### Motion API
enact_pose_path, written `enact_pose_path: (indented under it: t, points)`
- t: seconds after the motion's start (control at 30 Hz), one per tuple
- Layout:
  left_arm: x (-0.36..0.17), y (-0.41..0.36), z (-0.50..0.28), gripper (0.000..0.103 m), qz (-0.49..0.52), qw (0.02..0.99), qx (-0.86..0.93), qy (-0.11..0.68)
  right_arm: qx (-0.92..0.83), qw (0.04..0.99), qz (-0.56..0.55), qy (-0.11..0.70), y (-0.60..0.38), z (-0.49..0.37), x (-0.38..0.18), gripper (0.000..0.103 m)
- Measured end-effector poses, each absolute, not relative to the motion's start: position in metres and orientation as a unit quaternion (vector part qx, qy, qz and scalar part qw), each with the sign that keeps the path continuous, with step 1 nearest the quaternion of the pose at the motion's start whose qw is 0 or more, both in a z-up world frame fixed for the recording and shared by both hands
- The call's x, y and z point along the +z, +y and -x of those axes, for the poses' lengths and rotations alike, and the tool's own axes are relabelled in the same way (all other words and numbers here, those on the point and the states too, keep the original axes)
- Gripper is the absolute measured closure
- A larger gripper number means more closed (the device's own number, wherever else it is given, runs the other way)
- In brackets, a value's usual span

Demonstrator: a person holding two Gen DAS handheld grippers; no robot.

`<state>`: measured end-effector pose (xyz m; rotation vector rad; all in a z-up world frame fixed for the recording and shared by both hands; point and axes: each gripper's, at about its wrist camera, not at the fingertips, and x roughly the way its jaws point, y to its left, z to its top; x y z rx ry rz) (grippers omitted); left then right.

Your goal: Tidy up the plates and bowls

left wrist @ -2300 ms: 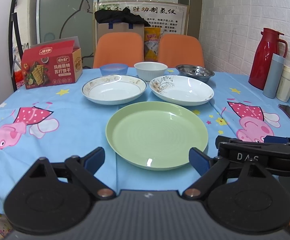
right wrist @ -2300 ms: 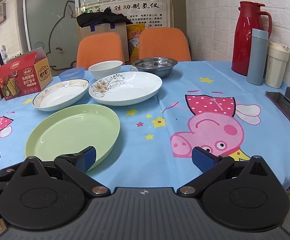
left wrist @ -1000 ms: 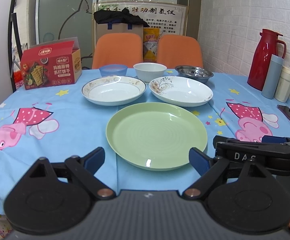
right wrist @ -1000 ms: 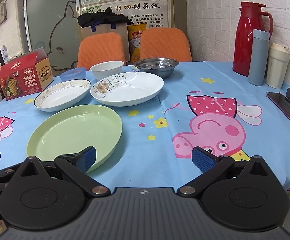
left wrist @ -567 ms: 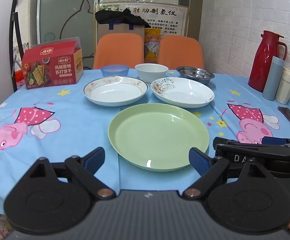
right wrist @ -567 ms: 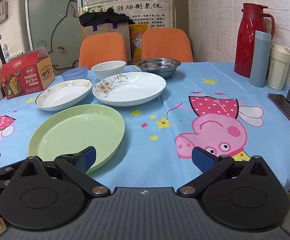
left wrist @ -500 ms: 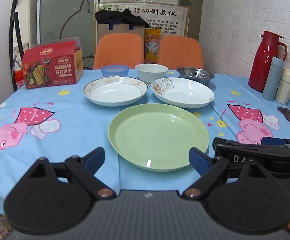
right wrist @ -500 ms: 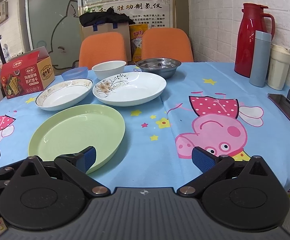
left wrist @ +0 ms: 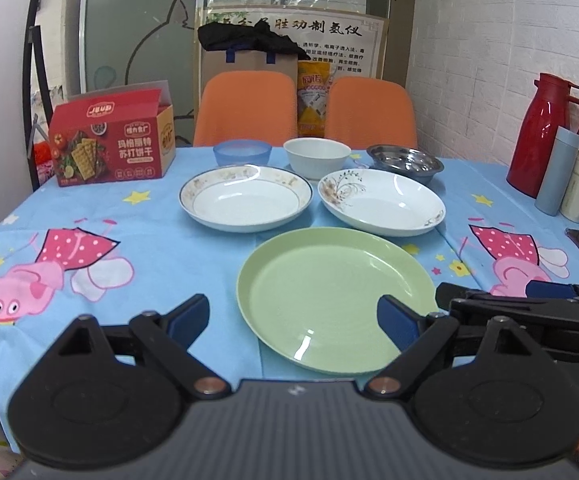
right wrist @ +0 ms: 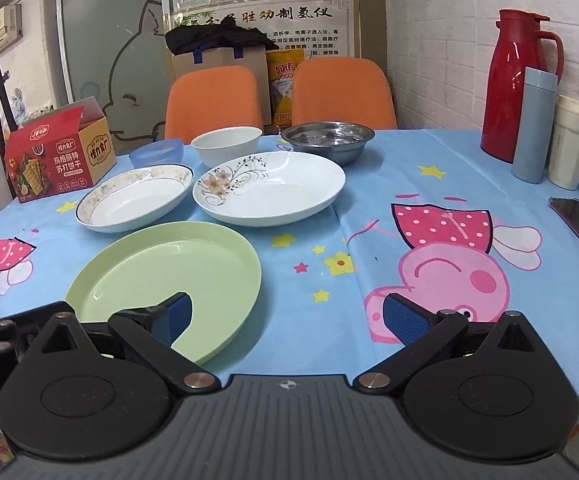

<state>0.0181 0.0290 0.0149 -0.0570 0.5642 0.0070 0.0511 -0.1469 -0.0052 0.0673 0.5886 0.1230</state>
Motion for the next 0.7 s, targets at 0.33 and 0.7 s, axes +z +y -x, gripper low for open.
enact_pose_path:
  t: [0.33, 0.7]
  points:
    - [-0.014, 0.072, -0.081, 0.014, 0.075, 0.936, 0.025, 0.343, 0.111, 0.932, -0.026, 0.345, -0.128, -0.095, -0.034, 0.0]
    - [-0.022, 0.081, -0.105, 0.015, 0.071, 0.93, -0.048, 0.358, 0.143, 0.932, 0.02, 0.332, -0.111, -0.106, -0.044, 0.0]
